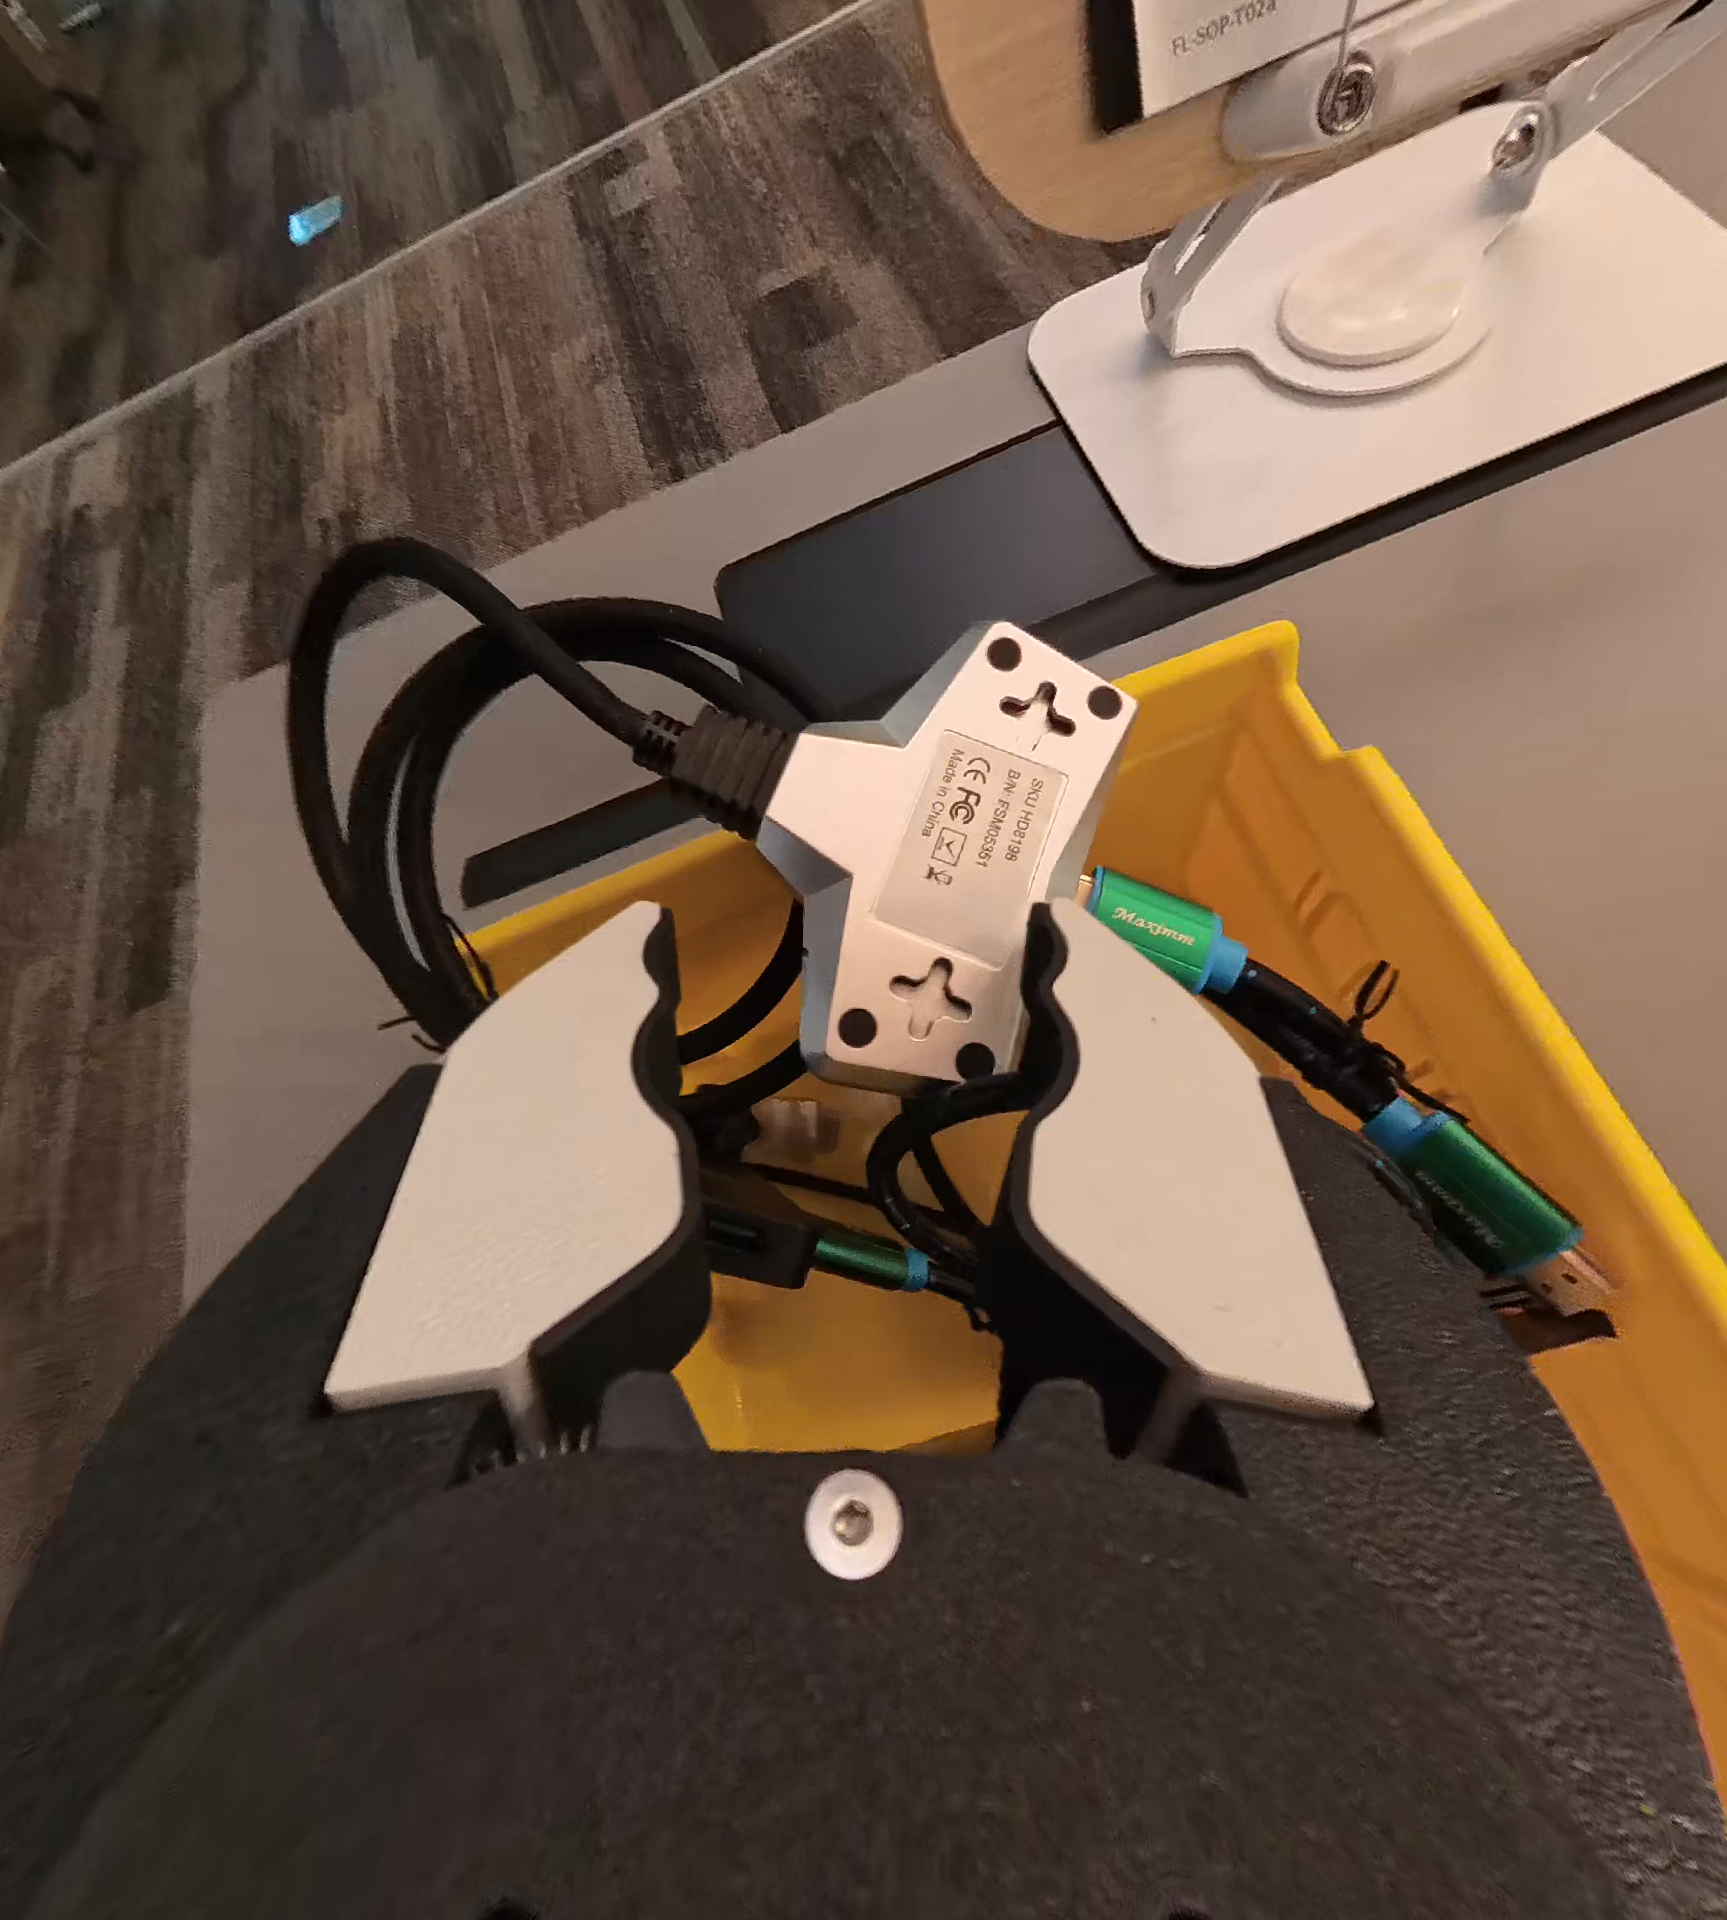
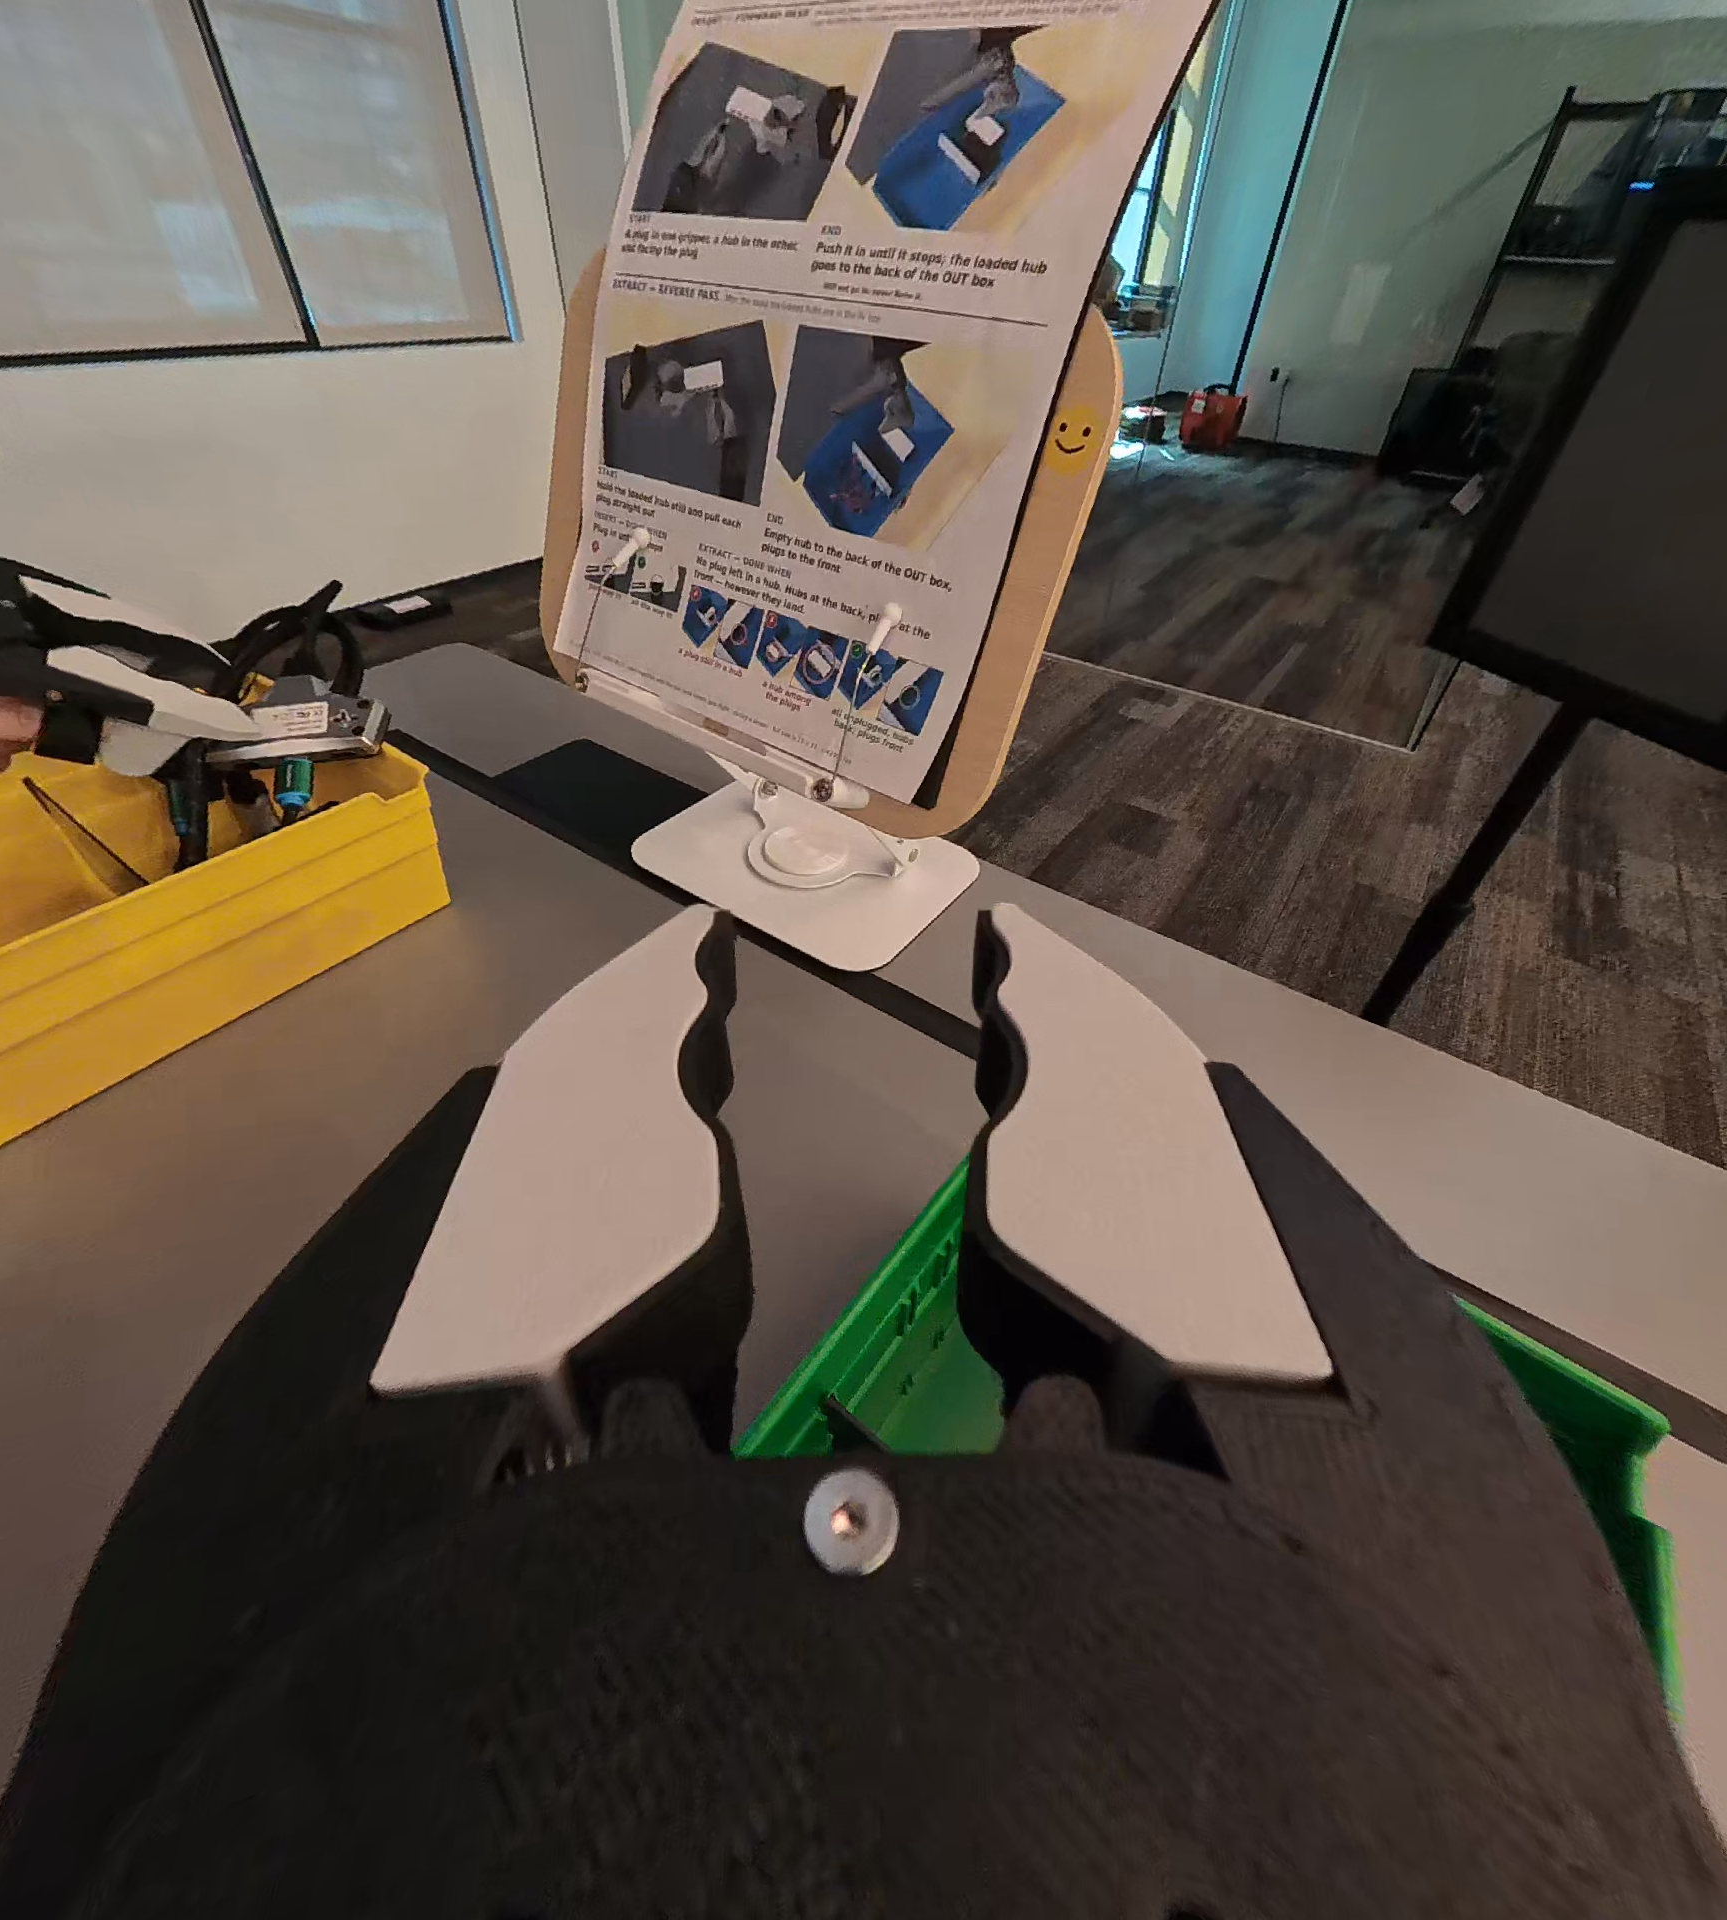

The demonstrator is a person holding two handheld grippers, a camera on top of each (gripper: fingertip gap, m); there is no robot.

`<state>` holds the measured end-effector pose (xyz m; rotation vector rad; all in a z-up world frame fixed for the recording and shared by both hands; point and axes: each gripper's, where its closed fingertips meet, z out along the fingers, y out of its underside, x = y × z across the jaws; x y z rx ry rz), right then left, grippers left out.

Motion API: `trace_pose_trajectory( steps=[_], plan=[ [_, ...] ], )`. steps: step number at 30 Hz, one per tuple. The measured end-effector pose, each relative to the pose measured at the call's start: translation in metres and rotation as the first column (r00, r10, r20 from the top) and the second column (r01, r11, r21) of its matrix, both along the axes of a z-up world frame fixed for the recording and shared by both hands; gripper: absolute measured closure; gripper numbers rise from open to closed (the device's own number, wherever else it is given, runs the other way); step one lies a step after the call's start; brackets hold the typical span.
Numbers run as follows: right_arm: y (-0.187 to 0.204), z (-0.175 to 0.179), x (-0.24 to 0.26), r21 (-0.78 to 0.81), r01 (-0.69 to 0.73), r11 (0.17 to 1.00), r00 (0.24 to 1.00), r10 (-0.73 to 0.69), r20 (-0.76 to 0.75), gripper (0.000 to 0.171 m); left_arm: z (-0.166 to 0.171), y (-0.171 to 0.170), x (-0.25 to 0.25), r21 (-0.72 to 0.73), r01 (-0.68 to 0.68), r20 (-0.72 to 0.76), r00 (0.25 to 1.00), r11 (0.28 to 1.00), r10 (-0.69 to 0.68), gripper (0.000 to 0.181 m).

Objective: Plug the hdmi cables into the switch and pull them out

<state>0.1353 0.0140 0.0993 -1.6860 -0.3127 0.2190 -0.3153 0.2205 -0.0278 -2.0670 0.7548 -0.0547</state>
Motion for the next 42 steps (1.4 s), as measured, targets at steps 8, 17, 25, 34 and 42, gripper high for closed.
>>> trace_pose_trajectory(
  steps=[8, 17, 25, 34, 42],
  plan=[
    [0.004, -0.008, 0.001, -0.038, 0.000, 0.999, 1.000, 0.000, 0.006, 0.126, -0.017, -0.008, 0.010, -0.289, 0.059, 0.129, 0.991, 0.955, -0.022, 0.118],
    [0.011, -0.023, 0.006, -0.092, 0.007, 0.996, 1.000, -0.006, 0.010, 0.126, -0.026, -0.009, 0.012, -0.524, 0.191, 0.133, 0.981, 0.830, -0.142, 0.131],
    [0.013, -0.028, 0.006, -0.110, 0.004, 0.994, 1.000, -0.002, 0.019, 0.126, -0.022, -0.011, 0.014, -0.619, 0.330, 0.226, 0.944, 0.713, -0.240, 0.140],
    [0.013, -0.029, 0.002, -0.119, 0.012, 0.993, 0.998, -0.004, 0.062, 0.126, -0.028, -0.011, 0.015, -0.758, 0.329, 0.263, 0.944, 0.563, -0.198, 0.144],
    [0.013, -0.030, 0.001, -0.125, 0.014, 0.992, 0.997, -0.005, 0.079, 0.126, -0.028, -0.011, 0.016, -0.733, 0.357, 0.301, 0.933, 0.579, -0.195, 0.144]
  ],
)
